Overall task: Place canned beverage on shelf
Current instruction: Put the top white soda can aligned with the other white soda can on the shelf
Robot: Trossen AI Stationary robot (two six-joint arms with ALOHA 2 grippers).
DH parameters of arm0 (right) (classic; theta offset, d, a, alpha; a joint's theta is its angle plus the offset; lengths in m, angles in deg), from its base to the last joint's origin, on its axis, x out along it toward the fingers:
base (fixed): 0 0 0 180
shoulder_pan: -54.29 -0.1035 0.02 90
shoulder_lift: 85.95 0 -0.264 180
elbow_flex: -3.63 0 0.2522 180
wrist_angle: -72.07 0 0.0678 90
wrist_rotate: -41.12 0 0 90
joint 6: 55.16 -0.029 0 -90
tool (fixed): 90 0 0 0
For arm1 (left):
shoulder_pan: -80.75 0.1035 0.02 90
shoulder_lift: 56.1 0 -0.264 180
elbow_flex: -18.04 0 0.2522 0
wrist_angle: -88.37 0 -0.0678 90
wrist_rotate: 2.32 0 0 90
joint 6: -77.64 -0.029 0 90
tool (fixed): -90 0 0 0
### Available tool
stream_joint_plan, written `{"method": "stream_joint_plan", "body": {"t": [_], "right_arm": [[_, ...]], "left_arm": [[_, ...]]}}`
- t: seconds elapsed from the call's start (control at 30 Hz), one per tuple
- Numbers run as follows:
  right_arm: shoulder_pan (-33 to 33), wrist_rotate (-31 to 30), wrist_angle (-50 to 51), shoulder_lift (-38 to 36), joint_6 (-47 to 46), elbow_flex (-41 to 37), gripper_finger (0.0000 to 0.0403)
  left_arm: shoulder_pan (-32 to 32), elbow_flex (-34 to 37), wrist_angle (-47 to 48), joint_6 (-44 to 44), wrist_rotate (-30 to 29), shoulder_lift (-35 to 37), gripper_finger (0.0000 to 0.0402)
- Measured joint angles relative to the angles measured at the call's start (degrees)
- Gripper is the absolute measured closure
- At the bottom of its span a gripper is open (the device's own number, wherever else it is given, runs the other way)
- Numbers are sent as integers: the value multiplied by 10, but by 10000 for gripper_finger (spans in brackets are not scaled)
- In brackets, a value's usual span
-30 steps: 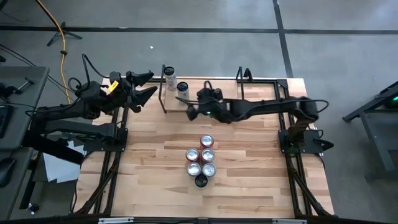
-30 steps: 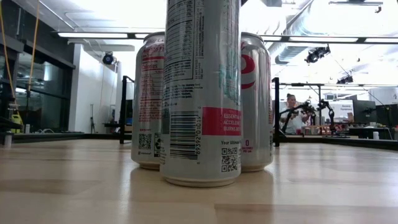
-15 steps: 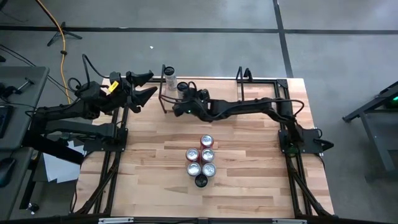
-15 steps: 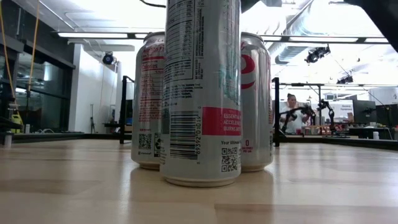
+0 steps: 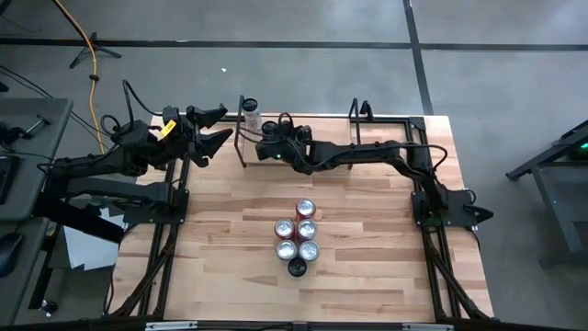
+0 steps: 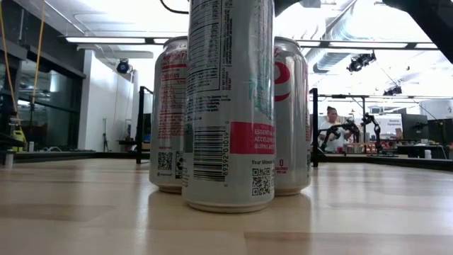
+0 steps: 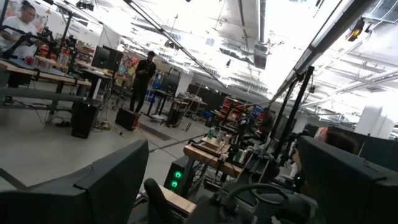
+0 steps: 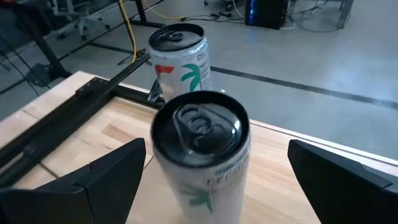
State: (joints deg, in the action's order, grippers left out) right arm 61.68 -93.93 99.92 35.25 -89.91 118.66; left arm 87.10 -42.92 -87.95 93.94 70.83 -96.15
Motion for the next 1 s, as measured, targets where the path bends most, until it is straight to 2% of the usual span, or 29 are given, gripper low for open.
{"method": "stream_joint_plan", "body": {"t": [0.2, 0.37, 0.47, 0.67, 0.73, 0.87, 1.0], "right_arm": [[19, 53, -14, 0, 6, 0, 22], [25, 63, -13, 0, 7, 0, 37], [25, 67, -11, 0, 7, 0, 72], [28, 74, -14, 0, 26, 0, 173], [33, 88, -20, 0, 54, 0, 174], [51, 162, -47, 0, 148, 0, 174], [75, 295, -78, 1, 217, -1, 174]], "left_arm": [[0, 0, 0, 0, 0, 0, 30], [0, 0, 0, 0, 0, 0, 30], [0, 0, 0, 0, 0, 0, 30], [0, 0, 0, 0, 0, 0, 30], [0, 0, 0, 0, 0, 0, 30], [0, 0, 0, 0, 0, 0, 30], [0, 0, 0, 1, 0, 0, 30]]}}
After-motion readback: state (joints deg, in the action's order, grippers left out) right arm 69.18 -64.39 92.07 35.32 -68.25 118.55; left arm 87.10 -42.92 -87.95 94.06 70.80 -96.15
